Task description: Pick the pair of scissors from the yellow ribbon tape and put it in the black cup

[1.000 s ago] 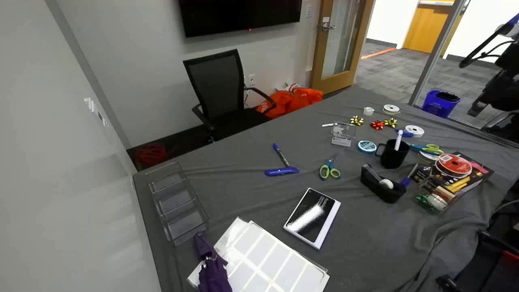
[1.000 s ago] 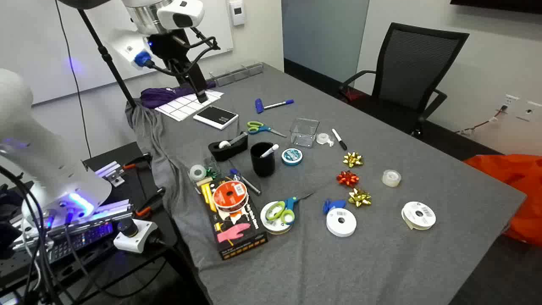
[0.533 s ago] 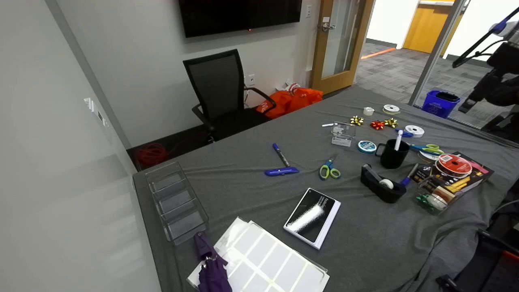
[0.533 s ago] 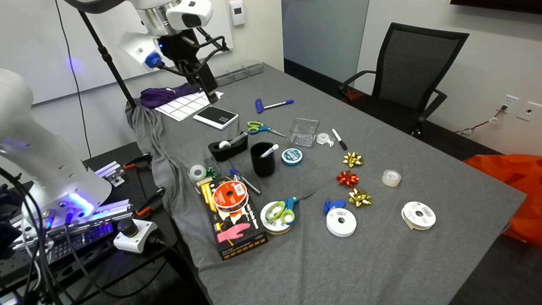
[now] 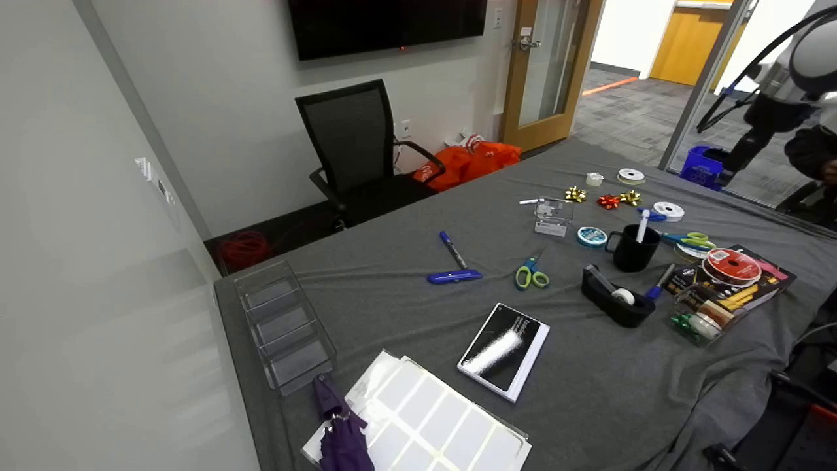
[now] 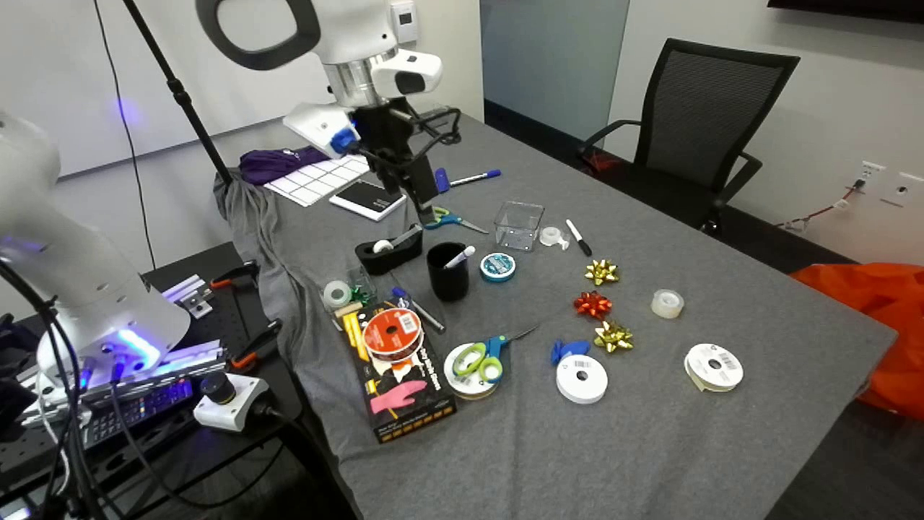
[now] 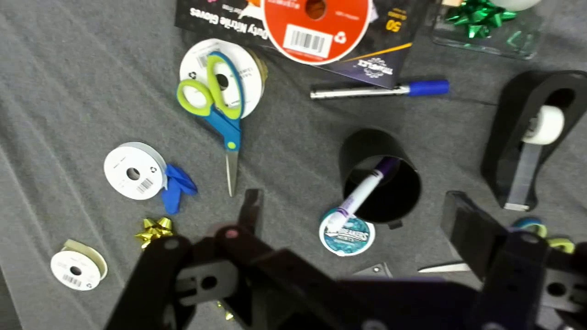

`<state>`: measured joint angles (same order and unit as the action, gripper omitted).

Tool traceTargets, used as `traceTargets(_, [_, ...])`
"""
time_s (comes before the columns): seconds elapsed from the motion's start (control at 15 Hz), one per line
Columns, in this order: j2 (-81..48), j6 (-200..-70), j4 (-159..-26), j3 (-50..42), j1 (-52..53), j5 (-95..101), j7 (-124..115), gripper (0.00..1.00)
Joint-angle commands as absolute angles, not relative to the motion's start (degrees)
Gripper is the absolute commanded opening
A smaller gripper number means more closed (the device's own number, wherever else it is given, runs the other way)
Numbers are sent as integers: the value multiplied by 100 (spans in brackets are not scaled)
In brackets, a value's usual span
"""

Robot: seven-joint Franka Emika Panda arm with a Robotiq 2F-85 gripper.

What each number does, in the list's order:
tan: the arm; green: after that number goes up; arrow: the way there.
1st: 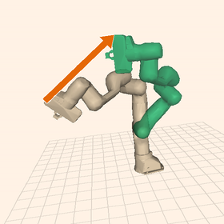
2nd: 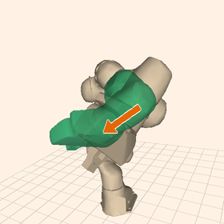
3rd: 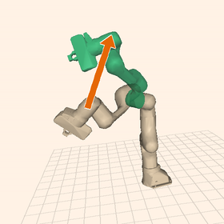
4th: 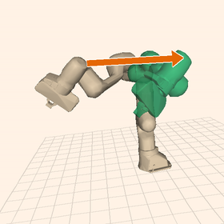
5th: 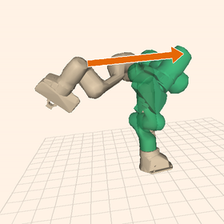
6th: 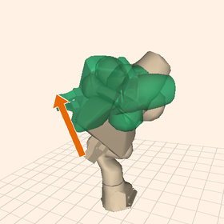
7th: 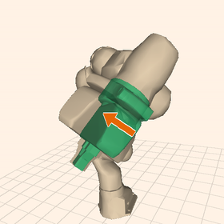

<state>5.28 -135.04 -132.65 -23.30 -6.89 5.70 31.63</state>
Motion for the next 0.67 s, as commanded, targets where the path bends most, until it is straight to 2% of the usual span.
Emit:
traceTargets(0.0, [-597, -13752, -12468, -2208, -1101, 244, 3964, 100])
traceTargets(0.13, [-789, -14015, -12491, -2020, -1326, -418, 4818, 100])
traceTargets(0.2, [-455, -13823, -12684, -1972, -1304, 31, 4128, 100])
traceTargets(0.6, [-760, -13950, -12514, -1850, -1456, -250, 4573, 100])
